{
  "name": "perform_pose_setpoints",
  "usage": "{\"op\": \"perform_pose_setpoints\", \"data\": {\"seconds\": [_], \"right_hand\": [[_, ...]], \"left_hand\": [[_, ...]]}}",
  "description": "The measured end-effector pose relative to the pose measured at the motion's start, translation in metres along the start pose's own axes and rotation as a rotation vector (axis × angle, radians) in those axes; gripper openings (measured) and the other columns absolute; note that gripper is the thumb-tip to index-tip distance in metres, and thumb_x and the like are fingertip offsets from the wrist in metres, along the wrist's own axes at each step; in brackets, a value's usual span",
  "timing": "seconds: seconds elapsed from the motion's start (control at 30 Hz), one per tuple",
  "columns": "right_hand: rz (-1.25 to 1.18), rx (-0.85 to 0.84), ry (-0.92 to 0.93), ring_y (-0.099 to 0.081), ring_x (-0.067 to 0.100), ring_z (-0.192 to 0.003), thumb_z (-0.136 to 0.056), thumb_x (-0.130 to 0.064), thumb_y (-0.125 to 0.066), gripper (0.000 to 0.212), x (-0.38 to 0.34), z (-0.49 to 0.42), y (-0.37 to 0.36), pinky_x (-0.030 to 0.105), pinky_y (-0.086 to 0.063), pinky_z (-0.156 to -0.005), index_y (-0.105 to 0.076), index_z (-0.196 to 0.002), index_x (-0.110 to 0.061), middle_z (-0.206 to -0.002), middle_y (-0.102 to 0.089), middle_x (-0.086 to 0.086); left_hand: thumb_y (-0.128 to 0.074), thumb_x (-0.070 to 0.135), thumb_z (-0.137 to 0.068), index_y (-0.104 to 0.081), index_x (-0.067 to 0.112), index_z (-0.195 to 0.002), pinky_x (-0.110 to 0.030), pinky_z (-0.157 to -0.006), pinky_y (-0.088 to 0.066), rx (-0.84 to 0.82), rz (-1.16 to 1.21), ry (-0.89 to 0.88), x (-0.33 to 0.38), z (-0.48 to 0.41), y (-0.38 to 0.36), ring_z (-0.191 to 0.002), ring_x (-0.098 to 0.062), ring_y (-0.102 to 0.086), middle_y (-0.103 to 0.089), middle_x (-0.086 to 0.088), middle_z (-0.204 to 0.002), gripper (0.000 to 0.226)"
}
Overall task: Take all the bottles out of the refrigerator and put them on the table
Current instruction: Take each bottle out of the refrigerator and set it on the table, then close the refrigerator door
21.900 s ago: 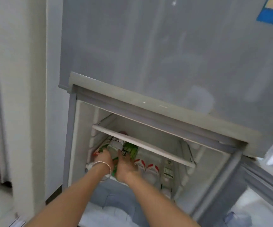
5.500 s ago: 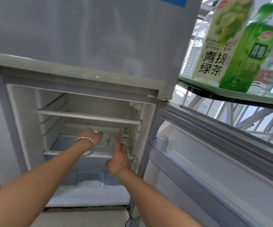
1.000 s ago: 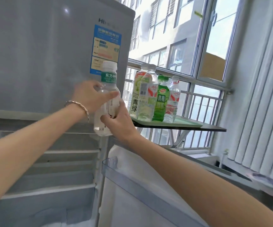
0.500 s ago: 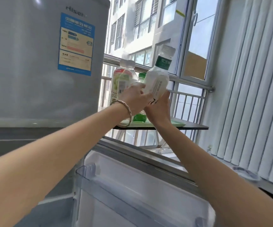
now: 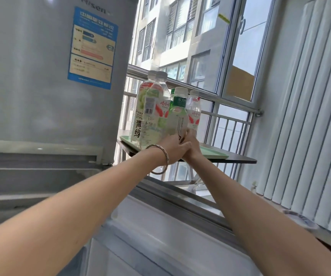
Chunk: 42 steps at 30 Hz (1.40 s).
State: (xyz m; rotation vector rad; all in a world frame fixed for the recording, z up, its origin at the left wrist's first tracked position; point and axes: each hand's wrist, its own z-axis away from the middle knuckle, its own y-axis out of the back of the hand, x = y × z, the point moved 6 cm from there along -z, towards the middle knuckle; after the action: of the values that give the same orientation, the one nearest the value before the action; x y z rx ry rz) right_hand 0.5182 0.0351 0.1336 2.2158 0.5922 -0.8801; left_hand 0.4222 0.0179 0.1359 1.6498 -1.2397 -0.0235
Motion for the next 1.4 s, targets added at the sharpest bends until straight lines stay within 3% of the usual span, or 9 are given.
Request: {"op": "perform_pose_setpoints", "data": {"seconds": [0.13,0.27,0.37,0.47,0.6,0.77,0.97,1.23,1.4], "right_hand": [[-0.039,-0.059,-0.027,-0.064,0.032,-0.099,-0.09,-0.013,-0.054,0.031,0.005,-0.007,-0.005,0.039,-0.056,-0.081,-0.047,-0.119,-0.004,-0.11,-0.062,0.015],[0.086,-0.029,0.062,-0.06,0.018,-0.095,-0.066,-0.026,-0.078,0.064,0.001,0.004,0.003,0.031,-0.057,-0.081,-0.043,-0.118,-0.013,-0.107,-0.058,0.004],[0.132,0.148,0.274,-0.053,0.009,-0.071,-0.079,-0.005,-0.069,0.033,-0.015,0.04,0.024,0.016,-0.048,-0.062,-0.051,-0.106,-0.01,-0.085,-0.056,0.001],[0.247,-0.15,0.246,-0.058,0.014,-0.072,-0.087,-0.003,-0.055,0.02,-0.016,0.073,0.008,0.027,-0.05,-0.07,-0.062,-0.103,-0.012,-0.08,-0.064,0.001],[0.508,-0.489,0.081,-0.061,0.024,-0.111,-0.095,-0.015,-0.046,0.032,0.01,0.106,-0.019,0.032,-0.045,-0.093,-0.065,-0.121,-0.015,-0.119,-0.069,0.006],[0.542,-0.418,0.113,-0.059,0.026,-0.118,-0.097,-0.013,-0.043,0.036,0.003,0.134,-0.018,0.03,-0.041,-0.095,-0.066,-0.124,-0.014,-0.129,-0.066,0.007],[0.599,-0.528,0.145,-0.058,0.025,-0.118,-0.097,-0.018,-0.043,0.038,-0.008,0.15,-0.026,0.027,-0.042,-0.091,-0.064,-0.128,-0.023,-0.13,-0.066,0.006],[0.685,-0.656,0.177,-0.058,0.029,-0.119,-0.091,-0.017,-0.041,0.043,-0.048,0.186,-0.035,0.035,-0.045,-0.101,-0.067,-0.125,-0.018,-0.13,-0.065,0.011],[0.597,-0.609,0.329,-0.057,0.018,-0.122,-0.093,-0.019,-0.043,0.04,-0.076,0.209,-0.053,0.038,-0.036,-0.11,-0.07,-0.121,-0.025,-0.132,-0.065,-0.003]], "left_hand": [[-0.046,0.034,-0.094,-0.054,0.008,-0.124,-0.031,-0.083,-0.049,0.06,0.004,-0.025,-0.003,0.005,0.004,-0.094,-0.024,-0.059,-0.062,-0.007,-0.104,0.04],[-0.048,0.012,-0.089,-0.067,0.009,-0.096,-0.033,-0.084,-0.054,0.299,0.053,-0.088,-0.013,0.027,0.027,-0.088,-0.022,-0.064,-0.07,-0.007,-0.096,0.021],[-0.044,0.009,-0.087,-0.069,0.011,-0.081,-0.037,-0.082,-0.053,0.26,-0.045,-0.071,-0.027,0.042,0.027,-0.084,-0.024,-0.064,-0.071,-0.009,-0.088,0.026],[-0.037,0.023,-0.092,-0.065,0.016,-0.104,-0.038,-0.086,-0.05,-0.013,-0.22,0.035,-0.054,0.047,0.0,-0.101,-0.027,-0.063,-0.068,-0.006,-0.107,0.031],[-0.023,0.043,-0.097,-0.043,0.027,-0.138,-0.043,-0.112,-0.029,-0.284,-0.426,0.051,-0.087,0.064,-0.04,-0.135,-0.026,-0.041,-0.046,-0.002,-0.143,0.048],[-0.021,0.039,-0.1,-0.038,0.023,-0.143,-0.047,-0.117,-0.017,-0.209,-0.42,0.017,-0.082,0.081,-0.036,-0.142,-0.021,-0.029,-0.036,0.0,-0.152,0.049],[-0.018,0.036,-0.097,-0.041,0.03,-0.14,-0.071,-0.109,-0.006,-0.369,-0.402,0.11,-0.081,0.1,-0.017,-0.144,-0.019,-0.024,-0.036,0.003,-0.15,0.049],[-0.02,0.071,-0.086,-0.036,0.036,-0.143,-0.068,-0.111,0.002,-0.447,-0.357,0.145,-0.093,0.139,0.022,-0.148,-0.015,-0.013,-0.025,0.01,-0.157,0.069],[-0.037,0.068,-0.084,-0.033,0.038,-0.145,-0.061,-0.115,0.0,-0.481,-0.345,0.211,-0.118,0.159,0.055,-0.149,-0.016,-0.012,-0.016,0.013,-0.16,0.068]]}}
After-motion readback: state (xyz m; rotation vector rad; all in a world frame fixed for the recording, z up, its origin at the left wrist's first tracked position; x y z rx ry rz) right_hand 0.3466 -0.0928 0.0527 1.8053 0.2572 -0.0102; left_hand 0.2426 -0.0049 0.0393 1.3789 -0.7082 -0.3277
